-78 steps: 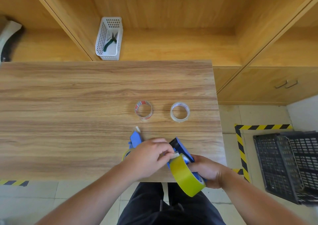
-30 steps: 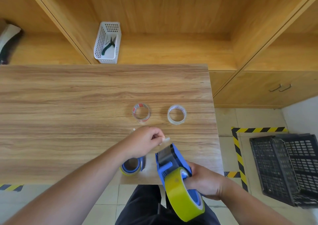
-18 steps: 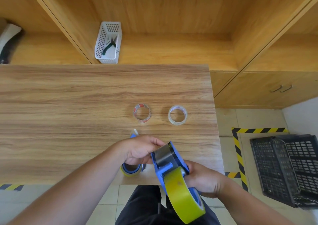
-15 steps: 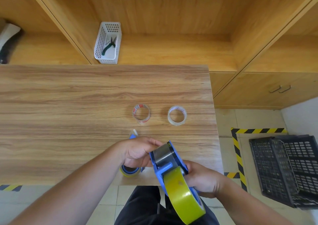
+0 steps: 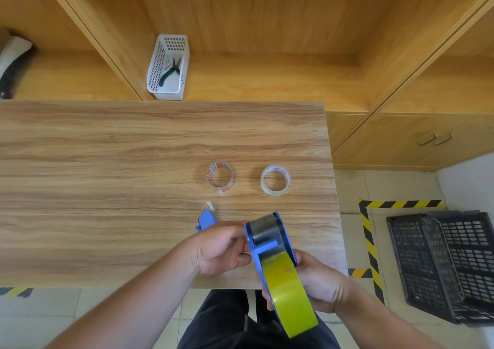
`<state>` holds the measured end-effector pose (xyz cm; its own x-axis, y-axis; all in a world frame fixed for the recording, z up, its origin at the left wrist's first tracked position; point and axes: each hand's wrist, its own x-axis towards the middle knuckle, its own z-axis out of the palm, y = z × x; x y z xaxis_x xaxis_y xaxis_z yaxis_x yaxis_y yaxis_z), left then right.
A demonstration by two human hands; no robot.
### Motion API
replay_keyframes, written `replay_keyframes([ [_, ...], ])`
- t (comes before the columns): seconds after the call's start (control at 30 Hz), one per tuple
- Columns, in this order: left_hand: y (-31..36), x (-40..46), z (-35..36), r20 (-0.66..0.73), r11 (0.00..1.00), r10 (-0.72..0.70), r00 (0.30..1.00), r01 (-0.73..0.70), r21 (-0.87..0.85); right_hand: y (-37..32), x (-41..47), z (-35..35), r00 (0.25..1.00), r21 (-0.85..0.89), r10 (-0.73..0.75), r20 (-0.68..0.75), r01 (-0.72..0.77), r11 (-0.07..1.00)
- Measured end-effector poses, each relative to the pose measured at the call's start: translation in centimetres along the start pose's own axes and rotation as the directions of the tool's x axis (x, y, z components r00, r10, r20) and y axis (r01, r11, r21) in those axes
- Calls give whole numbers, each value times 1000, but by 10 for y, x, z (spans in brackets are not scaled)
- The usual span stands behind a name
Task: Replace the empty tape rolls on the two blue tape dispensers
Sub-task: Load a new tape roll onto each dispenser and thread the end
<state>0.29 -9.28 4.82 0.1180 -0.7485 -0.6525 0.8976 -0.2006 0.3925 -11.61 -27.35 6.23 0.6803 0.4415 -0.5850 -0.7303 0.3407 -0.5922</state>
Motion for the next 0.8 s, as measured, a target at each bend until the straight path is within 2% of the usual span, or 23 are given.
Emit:
replay_keyframes([
  [0.13, -3, 7, -10, -47, 996, -15, 999, 11, -86, 2, 0, -2, 996, -9, -9, -90, 8, 1000],
  [0.23, -8, 12, -13, -67, 999, -43, 997, 43, 3, 8, 4, -4, 986, -20, -24, -165, 21, 1000],
  [0.33, -13, 16, -11, -261, 996, -55, 964, 71, 54, 13, 11, -8, 963, -46, -6, -269, -7, 999],
  [0.4, -17, 20, -15, -436, 995, 1, 900, 41, 87, 17, 15, -15, 919, -95, 5, -393, -46, 994],
  [0.5, -24, 23, -24, -559, 986, 119, 821, -30, 167, 28, 25, -30, 842, -170, -1, -540, -108, 980],
  [0.63, -30, 18, -23, -572, 966, 217, 791, -91, 240, 37, 37, -43, 688, -283, -20, -725, -271, 920],
  [0.8, -54, 20, -18, -509, 944, 174, 843, 5, 331, 47, 50, -55, 629, -372, -47, -776, -396, 840],
])
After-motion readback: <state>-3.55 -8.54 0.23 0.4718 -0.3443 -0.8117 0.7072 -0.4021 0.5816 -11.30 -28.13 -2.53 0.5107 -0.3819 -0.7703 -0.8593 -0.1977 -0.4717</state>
